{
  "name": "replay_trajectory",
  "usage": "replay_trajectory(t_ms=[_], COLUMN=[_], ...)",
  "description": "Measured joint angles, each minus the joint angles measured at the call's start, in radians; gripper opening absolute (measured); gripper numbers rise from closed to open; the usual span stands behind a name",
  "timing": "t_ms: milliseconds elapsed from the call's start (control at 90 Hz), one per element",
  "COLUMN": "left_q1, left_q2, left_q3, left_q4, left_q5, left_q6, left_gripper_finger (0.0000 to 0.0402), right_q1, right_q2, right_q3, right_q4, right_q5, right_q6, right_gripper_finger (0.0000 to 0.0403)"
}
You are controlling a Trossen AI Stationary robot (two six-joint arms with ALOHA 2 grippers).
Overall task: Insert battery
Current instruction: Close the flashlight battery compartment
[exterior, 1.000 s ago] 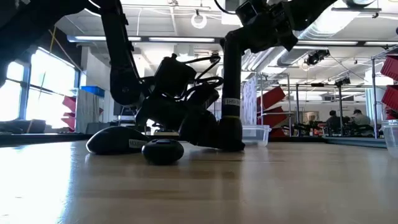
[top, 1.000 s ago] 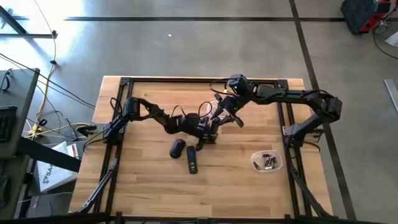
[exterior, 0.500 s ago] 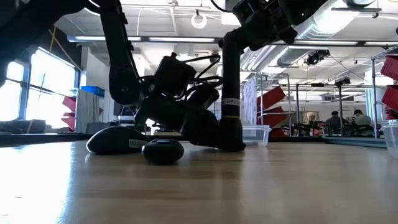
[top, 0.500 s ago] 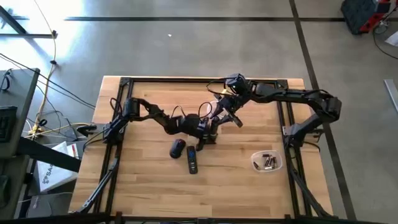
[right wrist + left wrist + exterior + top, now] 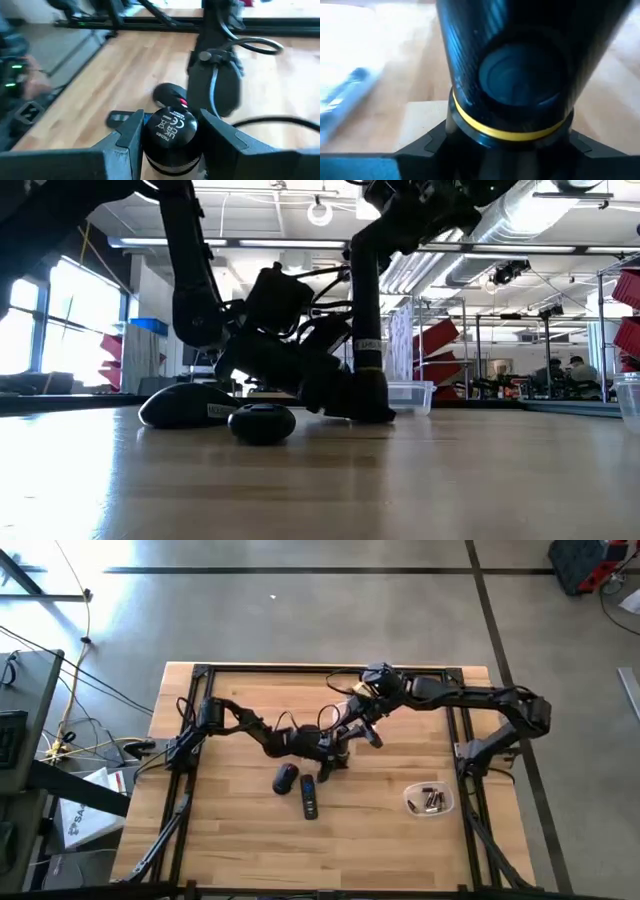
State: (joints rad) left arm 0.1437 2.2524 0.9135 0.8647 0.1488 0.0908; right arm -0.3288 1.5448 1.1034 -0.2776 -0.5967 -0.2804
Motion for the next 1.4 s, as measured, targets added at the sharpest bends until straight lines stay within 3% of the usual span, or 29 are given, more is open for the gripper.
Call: replay_trajectory(t_ms=[100, 511, 867, 1222, 1400], left_q1=[0.008, 0.055, 0.06, 0.067, 0.06], left_q2=[0.0, -0.058, -0.061, -0.064, -0.06], left_q3=[-0.001, -0.092, -0.126, -0.15, -0.142], left_q4=[0.002, 0.079, 0.171, 0.197, 0.215], left_q5=[-0.052, -0.08, -0.156, -0.297, -0.404], left_q6=[-0.009, -0.035, -0.069, -0.124, -0.179], left_gripper_finger=[0.0191, 0.0191, 0.0191, 0.0191, 0.0191], right_q1=[0.002, 0.007, 0.002, 0.015, 0.026], right_q2=[0.0, 0.013, 0.088, 0.09, 0.091], right_q3=[0.0, -0.004, -0.001, -0.001, -0.001], right_q4=[0.008, 0.108, 0.257, 0.282, 0.29], right_q5=[0.037, 0.251, 0.28, 0.465, 0.63], right_q6=[0.034, 0.144, 0.229, 0.325, 0.388], right_gripper_finger=[0.013, 0.013, 0.013, 0.013, 0.013])
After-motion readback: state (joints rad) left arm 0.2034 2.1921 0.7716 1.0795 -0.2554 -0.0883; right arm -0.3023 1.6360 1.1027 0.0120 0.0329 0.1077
